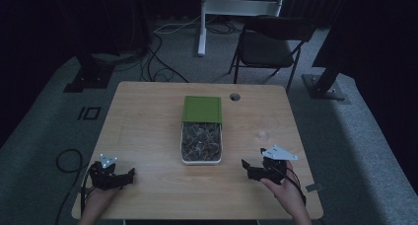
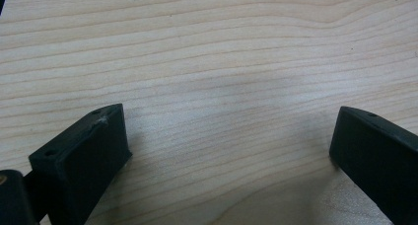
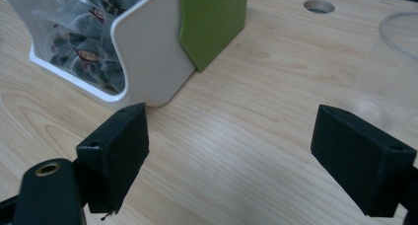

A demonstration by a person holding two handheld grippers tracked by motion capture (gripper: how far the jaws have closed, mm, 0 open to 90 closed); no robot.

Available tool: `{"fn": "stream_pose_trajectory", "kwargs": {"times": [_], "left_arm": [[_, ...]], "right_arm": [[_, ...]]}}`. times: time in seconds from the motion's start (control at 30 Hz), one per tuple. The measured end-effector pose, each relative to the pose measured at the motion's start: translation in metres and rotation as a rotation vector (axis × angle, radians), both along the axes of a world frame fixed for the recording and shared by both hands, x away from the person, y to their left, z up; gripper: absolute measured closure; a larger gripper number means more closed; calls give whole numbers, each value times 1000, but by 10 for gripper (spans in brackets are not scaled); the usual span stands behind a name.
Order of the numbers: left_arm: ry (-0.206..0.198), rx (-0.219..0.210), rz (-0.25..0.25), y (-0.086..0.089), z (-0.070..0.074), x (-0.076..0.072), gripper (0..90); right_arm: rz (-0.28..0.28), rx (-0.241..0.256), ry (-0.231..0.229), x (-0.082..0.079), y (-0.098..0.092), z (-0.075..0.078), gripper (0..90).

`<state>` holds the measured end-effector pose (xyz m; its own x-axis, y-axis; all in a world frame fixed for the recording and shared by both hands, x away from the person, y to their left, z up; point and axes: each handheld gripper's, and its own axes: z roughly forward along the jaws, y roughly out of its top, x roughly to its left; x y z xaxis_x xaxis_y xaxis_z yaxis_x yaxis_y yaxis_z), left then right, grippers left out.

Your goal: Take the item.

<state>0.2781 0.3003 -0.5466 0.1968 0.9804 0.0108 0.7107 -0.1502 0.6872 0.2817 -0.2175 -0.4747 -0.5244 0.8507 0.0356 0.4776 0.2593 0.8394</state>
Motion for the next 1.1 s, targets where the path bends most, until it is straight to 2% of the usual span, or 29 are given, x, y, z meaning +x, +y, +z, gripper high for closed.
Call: {"fn": "stream_pose_trajectory", "kwargs": {"times": [1.1], "left_arm": [[1, 1, 0, 0, 0, 0, 19]], "right_arm": [[112, 17, -55, 16, 55, 27, 150]]}}
